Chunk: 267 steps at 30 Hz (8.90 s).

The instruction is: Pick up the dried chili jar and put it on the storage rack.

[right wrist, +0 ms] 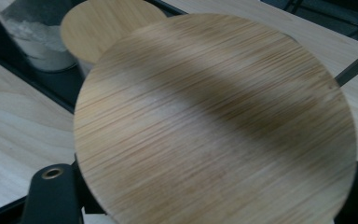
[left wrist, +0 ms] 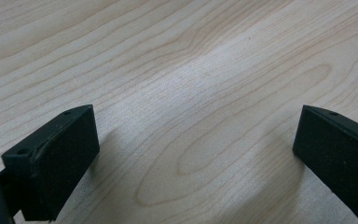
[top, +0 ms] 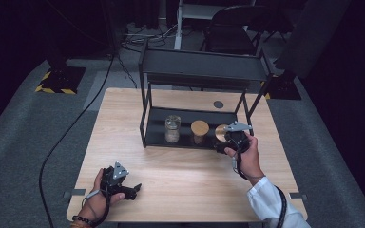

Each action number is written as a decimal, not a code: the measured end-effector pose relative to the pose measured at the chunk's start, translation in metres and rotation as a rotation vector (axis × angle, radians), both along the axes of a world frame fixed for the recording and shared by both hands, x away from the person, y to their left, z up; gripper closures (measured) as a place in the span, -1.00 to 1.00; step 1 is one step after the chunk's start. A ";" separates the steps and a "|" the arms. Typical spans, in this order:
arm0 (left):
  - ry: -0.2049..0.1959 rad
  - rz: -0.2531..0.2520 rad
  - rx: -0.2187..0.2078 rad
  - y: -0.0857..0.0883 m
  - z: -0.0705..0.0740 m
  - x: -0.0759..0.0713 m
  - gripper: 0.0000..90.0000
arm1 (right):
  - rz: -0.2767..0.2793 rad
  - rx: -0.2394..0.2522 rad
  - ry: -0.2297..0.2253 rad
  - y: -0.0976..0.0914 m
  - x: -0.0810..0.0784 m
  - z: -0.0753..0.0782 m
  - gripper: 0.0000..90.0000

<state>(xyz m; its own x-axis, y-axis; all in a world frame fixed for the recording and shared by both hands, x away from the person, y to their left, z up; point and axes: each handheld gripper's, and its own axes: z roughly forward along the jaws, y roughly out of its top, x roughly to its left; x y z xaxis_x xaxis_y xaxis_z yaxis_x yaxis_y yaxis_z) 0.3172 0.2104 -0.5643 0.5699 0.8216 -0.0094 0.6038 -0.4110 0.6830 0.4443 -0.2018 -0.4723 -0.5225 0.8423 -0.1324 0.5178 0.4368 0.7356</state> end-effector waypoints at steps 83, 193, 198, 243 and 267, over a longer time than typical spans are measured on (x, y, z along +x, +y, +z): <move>-0.001 -0.004 0.000 0.000 0.000 0.000 -1.00 | -0.078 -0.022 0.098 0.012 0.063 -0.038 -0.51; -0.001 -0.004 0.000 0.000 0.000 0.000 -1.00 | 0.092 -0.106 -0.106 -0.006 -0.017 0.012 -0.93; -0.001 -0.004 0.001 0.000 0.000 0.000 -1.00 | 0.095 -0.104 -0.110 -0.008 -0.026 0.006 -0.93; 0.000 -0.003 0.001 0.000 0.000 0.000 -1.00 | 0.186 -0.226 -0.122 -0.037 -0.074 -0.057 -0.93; 0.000 -0.003 0.001 0.000 0.000 0.000 -1.00 | 0.132 -0.183 -0.048 -0.073 -0.086 -0.077 -0.93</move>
